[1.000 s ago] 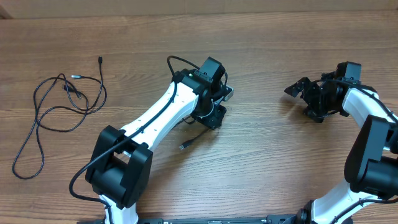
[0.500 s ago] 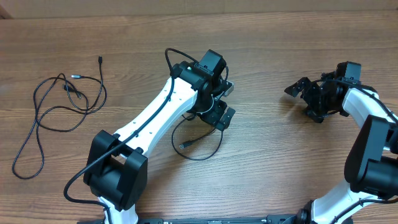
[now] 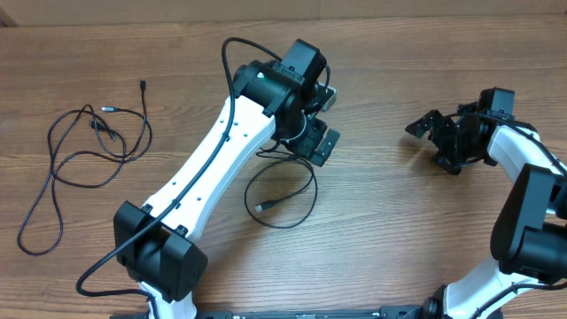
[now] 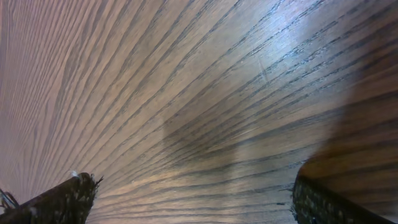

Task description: Untangle cables

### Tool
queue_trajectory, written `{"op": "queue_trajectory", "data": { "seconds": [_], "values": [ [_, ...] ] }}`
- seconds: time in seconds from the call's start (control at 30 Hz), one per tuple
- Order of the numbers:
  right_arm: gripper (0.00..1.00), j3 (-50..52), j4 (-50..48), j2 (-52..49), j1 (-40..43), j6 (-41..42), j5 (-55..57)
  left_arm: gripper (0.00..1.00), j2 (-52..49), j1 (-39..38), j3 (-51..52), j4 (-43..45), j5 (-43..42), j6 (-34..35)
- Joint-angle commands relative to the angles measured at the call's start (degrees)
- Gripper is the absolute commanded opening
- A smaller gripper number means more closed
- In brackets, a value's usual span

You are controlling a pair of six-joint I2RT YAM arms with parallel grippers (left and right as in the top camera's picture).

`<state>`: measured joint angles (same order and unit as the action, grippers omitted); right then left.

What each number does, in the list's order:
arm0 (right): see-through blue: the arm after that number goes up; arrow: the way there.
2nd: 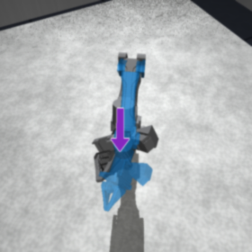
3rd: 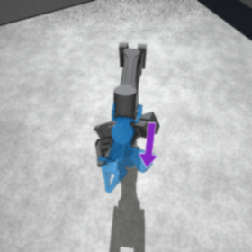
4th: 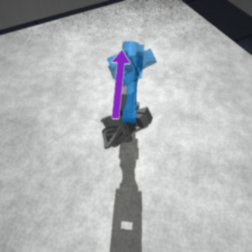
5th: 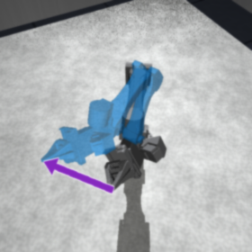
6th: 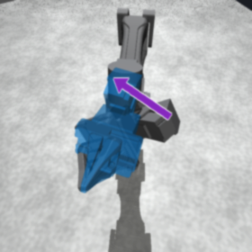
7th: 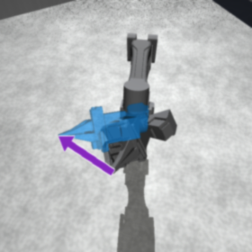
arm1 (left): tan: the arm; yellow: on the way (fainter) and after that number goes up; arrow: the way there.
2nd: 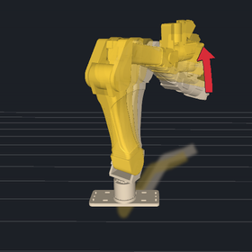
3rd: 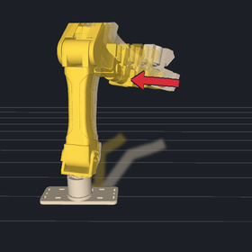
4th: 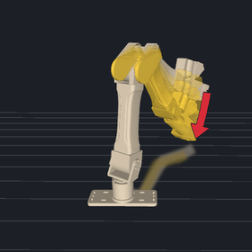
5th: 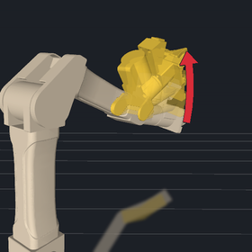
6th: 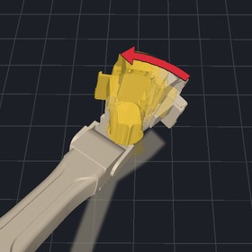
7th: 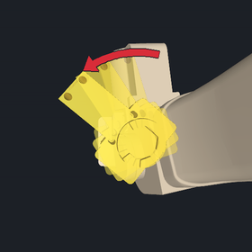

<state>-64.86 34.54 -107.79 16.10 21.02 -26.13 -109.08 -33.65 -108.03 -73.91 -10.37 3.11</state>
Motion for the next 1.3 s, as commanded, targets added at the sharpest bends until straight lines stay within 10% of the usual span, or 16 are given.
{"op": "queue_trajectory", "data": {
  "seconds": [0.0, 0.23, 0.73, 1.27],
  "values": [
    [1.00, 0.63, 0.00, -0.66, 0.15, 0.20, 0.59, 0.99, 0.61, 0.22, 1.75, 1.62, 5.14, 1.68],
    [1.00, 0.63, 0.00, -0.66, 0.15, 0.20, 0.59, 0.94, 0.33, 0.24, 16.31, 12.90, 5.40, 1.64],
    [1.00, 0.63, 0.00, -0.66, 0.15, 0.20, 0.59, 0.76, 0.33, 0.22, 27.10, 5.40, 0.35, 0.55],
    [1.00, 0.63, 0.00, -0.66, 0.15, 0.20, 0.59, 1.00, 0.33, 3.39, 37.66, 11.19, 4.94, 6.23]
  ]
}}
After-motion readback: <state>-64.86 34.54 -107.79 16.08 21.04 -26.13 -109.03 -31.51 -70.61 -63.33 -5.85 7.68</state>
